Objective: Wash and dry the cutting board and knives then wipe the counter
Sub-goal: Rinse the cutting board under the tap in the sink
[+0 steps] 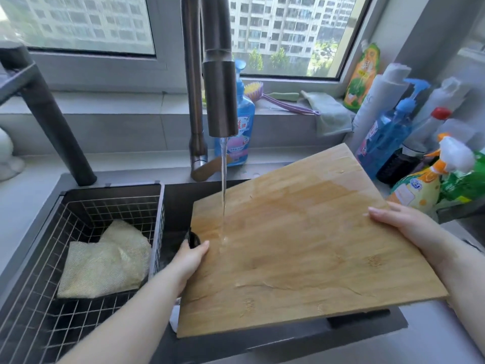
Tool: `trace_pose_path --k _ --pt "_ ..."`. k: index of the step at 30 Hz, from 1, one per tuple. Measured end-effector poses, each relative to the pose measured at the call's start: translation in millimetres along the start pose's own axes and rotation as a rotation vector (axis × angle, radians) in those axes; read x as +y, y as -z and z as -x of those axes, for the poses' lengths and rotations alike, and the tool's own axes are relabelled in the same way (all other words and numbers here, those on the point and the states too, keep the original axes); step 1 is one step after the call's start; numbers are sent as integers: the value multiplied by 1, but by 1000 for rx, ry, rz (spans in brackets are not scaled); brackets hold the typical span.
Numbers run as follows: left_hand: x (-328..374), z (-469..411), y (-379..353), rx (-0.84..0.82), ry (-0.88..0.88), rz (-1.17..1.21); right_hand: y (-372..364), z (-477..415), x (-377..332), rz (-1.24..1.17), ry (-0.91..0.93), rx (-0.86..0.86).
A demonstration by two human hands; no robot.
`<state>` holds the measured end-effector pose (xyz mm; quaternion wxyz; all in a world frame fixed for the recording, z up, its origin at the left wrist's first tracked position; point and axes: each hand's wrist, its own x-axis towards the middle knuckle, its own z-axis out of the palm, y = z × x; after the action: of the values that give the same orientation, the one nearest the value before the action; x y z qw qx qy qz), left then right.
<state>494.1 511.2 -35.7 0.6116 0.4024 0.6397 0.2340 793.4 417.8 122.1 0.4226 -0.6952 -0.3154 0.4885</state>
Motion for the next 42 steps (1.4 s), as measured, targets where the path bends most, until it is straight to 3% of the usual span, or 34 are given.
trace_pose_path --k 3,6,9,12,20,26,28,31,33,35,39,42 --pt "-13 4 -19 100 -17 -293 -15 6 -1 5 17 -4" --pt "-16 20 -47 75 -227 -546 -30 6 -1 -12 7 -21" --pt "0 26 -64 10 -467 -614 -35 6 -2 -12 5 -31" --pt "28 13 -65 -32 -579 -625 -39 12 -9 -3 8 -42" --pt "57 -14 -41 54 -371 -603 -45 22 -16 39 31 -63" --pt "52 28 -68 -78 -662 -638 -54 24 -16 -37 14 -67" --pt "47 8 -50 -18 -567 -602 -50 27 -18 2 39 -52" --pt "28 -18 -10 95 -248 -565 -44 31 -23 89 56 -21" --pt "20 -19 -2 134 -206 -581 -42 34 -25 109 43 -33" --pt "22 -2 -13 102 -286 -578 -44 35 -25 109 65 -25" --pt "19 51 -51 -72 -652 -622 -56 32 -24 -27 49 -54" --pt "12 61 -54 -105 -738 -656 -62 31 -20 -54 59 -27"
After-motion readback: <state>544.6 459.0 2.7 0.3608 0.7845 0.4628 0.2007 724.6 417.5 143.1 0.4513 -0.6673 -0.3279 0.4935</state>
